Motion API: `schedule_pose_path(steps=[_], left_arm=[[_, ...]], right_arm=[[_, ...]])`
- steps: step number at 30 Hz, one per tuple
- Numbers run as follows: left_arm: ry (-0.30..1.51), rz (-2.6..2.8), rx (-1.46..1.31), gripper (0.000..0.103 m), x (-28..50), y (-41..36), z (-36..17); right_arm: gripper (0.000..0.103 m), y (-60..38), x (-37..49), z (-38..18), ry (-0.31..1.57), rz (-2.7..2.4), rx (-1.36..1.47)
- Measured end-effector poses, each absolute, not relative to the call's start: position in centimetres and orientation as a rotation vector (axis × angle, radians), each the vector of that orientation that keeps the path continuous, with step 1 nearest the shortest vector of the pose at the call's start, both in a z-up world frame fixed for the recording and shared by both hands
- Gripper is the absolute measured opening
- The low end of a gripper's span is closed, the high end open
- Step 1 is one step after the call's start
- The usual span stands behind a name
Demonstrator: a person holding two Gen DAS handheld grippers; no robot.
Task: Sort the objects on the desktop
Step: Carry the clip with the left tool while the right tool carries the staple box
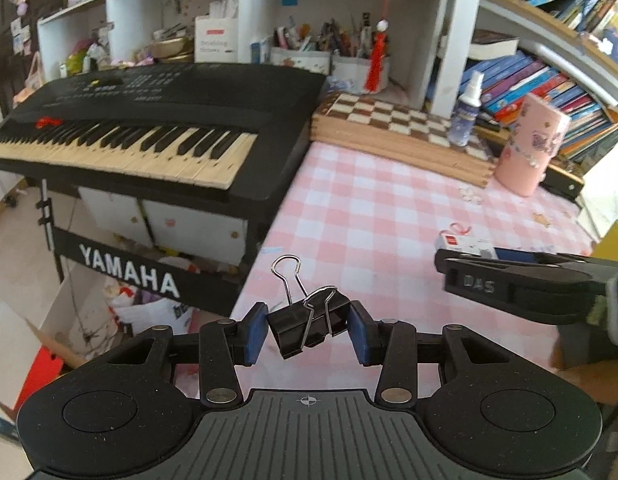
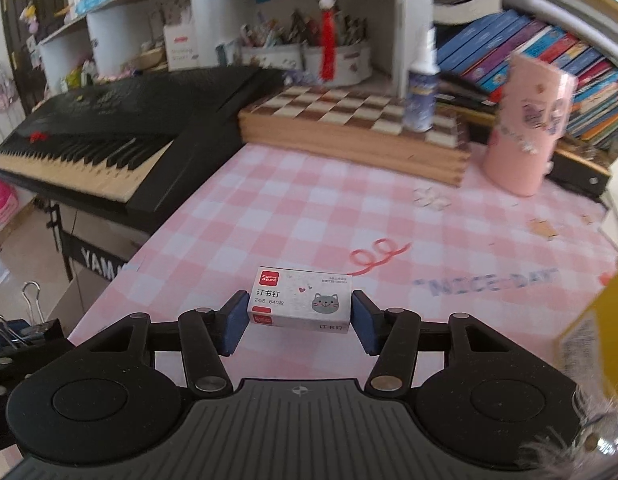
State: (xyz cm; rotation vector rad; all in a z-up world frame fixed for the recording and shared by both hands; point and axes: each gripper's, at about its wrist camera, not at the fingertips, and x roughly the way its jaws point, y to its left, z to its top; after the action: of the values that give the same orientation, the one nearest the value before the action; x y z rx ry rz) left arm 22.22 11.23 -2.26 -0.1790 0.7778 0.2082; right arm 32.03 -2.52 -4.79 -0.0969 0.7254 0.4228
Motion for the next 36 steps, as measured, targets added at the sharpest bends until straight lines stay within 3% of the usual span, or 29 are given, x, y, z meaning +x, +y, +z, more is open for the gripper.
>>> schedule_pose_path(steps=[13, 36], left_arm=[[0.671, 0.055, -0.199, 0.041, 20.5, 9.4, 1.3], [0.633, -0.111, -0.22, 0.041, 11.6, 9.3, 2.7]], right_arm=[[0.052, -8.8, 25.2, 0.5, 0.648, 0.395, -0.072], [0.052, -9.2, 13.3, 1.3, 0.677, 0.305, -0.048]])
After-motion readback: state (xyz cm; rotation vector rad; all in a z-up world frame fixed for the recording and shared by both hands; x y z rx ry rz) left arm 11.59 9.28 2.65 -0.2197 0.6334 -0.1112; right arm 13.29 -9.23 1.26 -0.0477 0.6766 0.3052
